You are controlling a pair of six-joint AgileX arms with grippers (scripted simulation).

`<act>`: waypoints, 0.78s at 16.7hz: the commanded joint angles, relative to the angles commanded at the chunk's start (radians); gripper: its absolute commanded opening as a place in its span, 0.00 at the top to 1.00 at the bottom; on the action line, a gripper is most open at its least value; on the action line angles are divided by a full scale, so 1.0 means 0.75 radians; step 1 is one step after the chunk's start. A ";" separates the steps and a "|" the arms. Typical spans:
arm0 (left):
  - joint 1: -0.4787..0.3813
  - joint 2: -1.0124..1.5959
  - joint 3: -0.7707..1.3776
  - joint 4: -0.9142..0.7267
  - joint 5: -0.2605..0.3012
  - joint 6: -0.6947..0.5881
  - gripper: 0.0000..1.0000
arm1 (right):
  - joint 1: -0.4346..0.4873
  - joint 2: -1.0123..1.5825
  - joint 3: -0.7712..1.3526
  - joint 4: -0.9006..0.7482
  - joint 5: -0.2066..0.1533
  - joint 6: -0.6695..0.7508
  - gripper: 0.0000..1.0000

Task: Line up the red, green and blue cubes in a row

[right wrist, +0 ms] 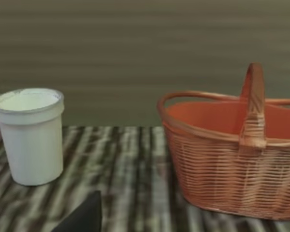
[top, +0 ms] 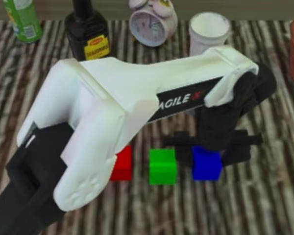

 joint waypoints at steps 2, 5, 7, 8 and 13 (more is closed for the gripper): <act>0.000 0.000 0.000 0.000 0.000 0.000 0.02 | 0.000 0.000 0.000 0.000 0.000 0.000 0.00; 0.000 0.000 0.000 0.000 0.000 0.000 0.00 | 0.000 0.000 0.000 0.000 0.000 0.000 0.00; 0.000 0.000 0.000 0.000 0.000 0.000 0.00 | 0.000 0.000 0.000 0.000 0.000 0.000 0.00; 0.000 0.000 0.000 0.000 0.000 0.000 0.00 | 0.000 0.000 0.000 0.000 0.000 0.000 0.00; -0.003 0.001 0.023 -0.022 0.000 0.002 0.00 | 0.000 0.000 0.000 0.000 0.000 0.000 0.00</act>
